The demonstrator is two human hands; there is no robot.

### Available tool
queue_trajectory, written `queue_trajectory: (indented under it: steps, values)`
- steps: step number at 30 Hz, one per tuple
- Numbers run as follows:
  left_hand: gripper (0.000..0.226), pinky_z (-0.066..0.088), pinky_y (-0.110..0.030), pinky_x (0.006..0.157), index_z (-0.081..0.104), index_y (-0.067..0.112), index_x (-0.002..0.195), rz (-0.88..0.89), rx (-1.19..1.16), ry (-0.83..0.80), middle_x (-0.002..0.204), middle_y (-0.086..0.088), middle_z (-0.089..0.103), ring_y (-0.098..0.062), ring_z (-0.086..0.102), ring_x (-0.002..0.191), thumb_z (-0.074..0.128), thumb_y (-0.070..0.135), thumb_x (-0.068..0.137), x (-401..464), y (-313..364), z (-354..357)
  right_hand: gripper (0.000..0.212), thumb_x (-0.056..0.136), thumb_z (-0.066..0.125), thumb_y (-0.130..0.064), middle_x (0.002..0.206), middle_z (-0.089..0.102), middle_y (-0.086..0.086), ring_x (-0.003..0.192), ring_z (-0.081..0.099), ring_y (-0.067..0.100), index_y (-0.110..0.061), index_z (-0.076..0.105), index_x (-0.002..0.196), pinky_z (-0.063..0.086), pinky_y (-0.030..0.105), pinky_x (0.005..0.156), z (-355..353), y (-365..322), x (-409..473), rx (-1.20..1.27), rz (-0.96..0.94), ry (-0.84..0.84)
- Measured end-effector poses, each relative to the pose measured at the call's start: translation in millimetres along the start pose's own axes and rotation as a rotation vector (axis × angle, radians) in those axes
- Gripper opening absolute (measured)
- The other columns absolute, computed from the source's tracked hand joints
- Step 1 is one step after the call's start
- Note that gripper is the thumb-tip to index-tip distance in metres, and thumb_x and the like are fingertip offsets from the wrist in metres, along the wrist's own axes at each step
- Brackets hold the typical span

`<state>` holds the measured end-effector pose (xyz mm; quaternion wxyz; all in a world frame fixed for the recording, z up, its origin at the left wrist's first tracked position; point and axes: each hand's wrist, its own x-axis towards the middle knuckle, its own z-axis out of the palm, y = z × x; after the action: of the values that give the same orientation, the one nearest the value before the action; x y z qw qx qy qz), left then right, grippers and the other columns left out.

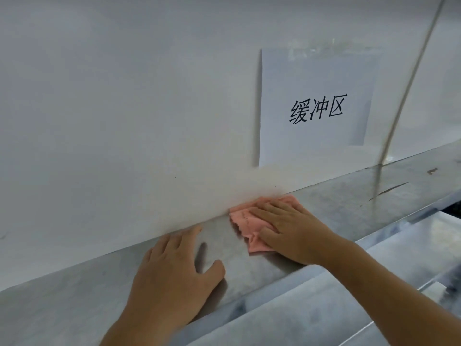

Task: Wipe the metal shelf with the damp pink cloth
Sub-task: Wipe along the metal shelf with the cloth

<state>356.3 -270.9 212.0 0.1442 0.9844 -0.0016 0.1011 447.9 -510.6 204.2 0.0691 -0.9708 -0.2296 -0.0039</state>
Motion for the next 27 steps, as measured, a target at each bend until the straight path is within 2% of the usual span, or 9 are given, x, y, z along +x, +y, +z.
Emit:
queue_trajectory:
  steps: [3,5,8,10,15,18,21,24,27]
  values:
    - [0.071,0.028,-0.036,0.121,0.023,0.047,0.154,0.024,-0.033,-0.008,0.158,0.017,0.039,-0.010,0.031,0.146,0.036,0.071,0.089,1,4,0,0.071,0.099,0.006,-0.059,0.178,0.010,-0.014,0.164,0.002,0.010,-0.041,0.014,0.167,-0.001,0.048,0.132,4,-14,-2,-0.054,0.007,0.031]
    - [0.067,0.030,-0.037,0.119,0.025,0.047,0.153,0.022,-0.066,-0.001,0.157,0.016,0.042,-0.012,0.034,0.145,0.031,0.069,0.090,2,7,-1,0.062,0.107,0.015,-0.055,0.177,0.012,-0.013,0.164,0.002,0.012,-0.040,0.016,0.167,-0.003,0.050,0.132,8,-37,-2,-0.024,-0.082,0.035]
    - [0.064,0.033,-0.038,0.117,0.027,0.049,0.151,0.029,-0.095,0.001,0.154,0.015,0.046,-0.013,0.039,0.142,0.026,0.068,0.090,3,10,-1,0.062,0.107,0.016,-0.054,0.177,0.015,-0.011,0.164,0.004,0.012,-0.039,0.019,0.167,-0.003,0.051,0.132,9,-50,-3,0.019,-0.178,0.024]
    - [0.064,0.033,-0.039,0.117,0.029,0.049,0.151,0.021,-0.107,-0.012,0.153,0.014,0.047,-0.014,0.039,0.142,0.028,0.067,0.090,4,12,1,0.062,0.107,0.018,-0.052,0.178,0.015,-0.009,0.164,0.006,0.012,-0.038,0.019,0.167,-0.001,0.048,0.132,5,-29,-4,0.036,-0.130,0.010]
    - [0.059,0.031,-0.039,0.119,0.029,0.050,0.150,0.009,-0.134,-0.009,0.153,0.017,0.046,-0.013,0.037,0.143,0.032,0.065,0.094,6,15,6,0.082,0.091,-0.007,-0.063,0.178,0.012,-0.010,0.164,0.007,0.014,-0.040,0.015,0.167,0.003,0.053,0.131,-3,29,-12,-0.056,0.099,0.010]
    - [0.062,0.032,-0.039,0.118,0.030,0.048,0.151,0.008,-0.122,-0.003,0.155,0.015,0.046,-0.014,0.038,0.143,0.030,0.066,0.092,8,18,9,0.067,0.102,0.006,-0.059,0.177,0.020,-0.008,0.163,0.013,0.017,-0.038,0.022,0.165,0.005,0.056,0.131,3,-16,-14,-0.041,-0.045,0.048]
    - [0.063,0.035,-0.043,0.116,0.028,0.048,0.152,-0.005,-0.130,-0.002,0.154,0.012,0.048,-0.017,0.041,0.142,0.026,0.066,0.091,11,20,11,0.062,0.108,0.011,-0.055,0.176,0.021,-0.008,0.163,0.012,0.017,-0.037,0.024,0.165,0.002,0.055,0.131,10,-52,-11,0.028,-0.194,0.033]
    - [0.062,0.037,-0.045,0.115,0.028,0.049,0.151,-0.015,-0.145,0.000,0.151,0.010,0.051,-0.018,0.044,0.140,0.028,0.066,0.092,11,19,11,0.075,0.099,0.001,-0.059,0.177,0.021,-0.007,0.163,0.013,0.015,-0.036,0.023,0.166,0.005,0.052,0.132,6,-13,-10,0.024,-0.121,0.041]
    - [0.059,0.035,-0.042,0.116,0.028,0.050,0.151,-0.017,-0.146,0.014,0.147,0.012,0.053,-0.016,0.043,0.139,0.030,0.063,0.093,9,21,11,0.095,0.082,-0.015,-0.063,0.177,0.018,-0.010,0.163,0.013,0.013,-0.038,0.020,0.166,0.006,0.049,0.131,-6,47,-13,-0.030,0.061,0.041]
